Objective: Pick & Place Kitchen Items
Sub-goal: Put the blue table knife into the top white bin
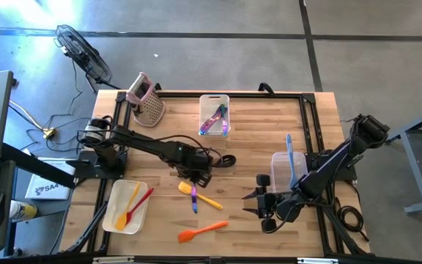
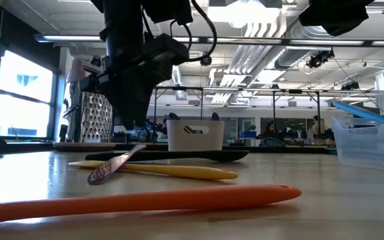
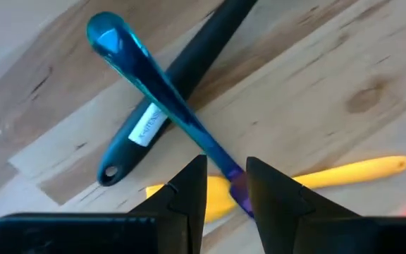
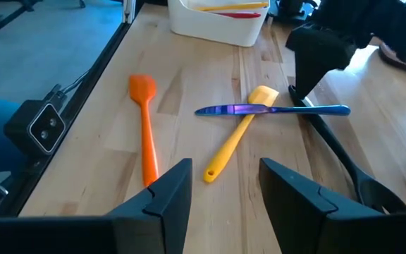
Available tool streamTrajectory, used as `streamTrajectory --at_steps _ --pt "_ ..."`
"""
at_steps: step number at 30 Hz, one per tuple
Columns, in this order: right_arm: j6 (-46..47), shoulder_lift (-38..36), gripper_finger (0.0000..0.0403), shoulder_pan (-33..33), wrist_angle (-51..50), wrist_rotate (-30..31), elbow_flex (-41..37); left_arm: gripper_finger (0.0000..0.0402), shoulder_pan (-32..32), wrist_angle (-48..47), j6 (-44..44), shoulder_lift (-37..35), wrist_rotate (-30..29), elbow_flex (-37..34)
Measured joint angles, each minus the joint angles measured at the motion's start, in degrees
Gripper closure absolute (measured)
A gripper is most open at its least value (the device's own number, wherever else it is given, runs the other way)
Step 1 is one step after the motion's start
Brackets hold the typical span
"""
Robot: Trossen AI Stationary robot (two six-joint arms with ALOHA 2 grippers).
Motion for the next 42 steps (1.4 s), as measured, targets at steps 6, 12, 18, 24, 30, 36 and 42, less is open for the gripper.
streamTrajectory --at_steps 6,12,18,24,30,36,42 --pt "0.08 0.00 0.0245 -0.02 -0.02 -0.30 0.00 0.0304 -0.04 2.22 2.16 1.60 0.15 -0.02" --pt "0.04 0.00 0.0245 0.00 -0.19 -1.02 0.00 0.0304 -0.04 4.24 -1.00 2.12 1.23 0.09" --pt "0.02 0.00 0.0245 0.00 -0.05 -1.07 0.00 0.0304 -0.04 2.74 -5.04 2.08 2.37 0.09" --pt "0.14 0.00 0.0245 0.00 -0.07 -1.09 0.00 0.0304 -0.04 0.28 -7.58 2.08 1.41 0.09" --pt "0.15 0.00 0.0245 0.00 -0.05 -1.09 -0.01 0.0304 -0.04 -0.81 -8.08 2.08 1.13 0.09" --pt "0.15 0.00 0.0245 0.00 -0.05 -1.09 -0.02 0.0304 -0.04 -0.89 -8.99 2.08 0.23 0.09" --pt "0.17 0.00 0.0245 0.00 -0.03 -1.09 -0.02 0.0304 -0.04 -1.15 -9.30 3.08 0.25 0.09"
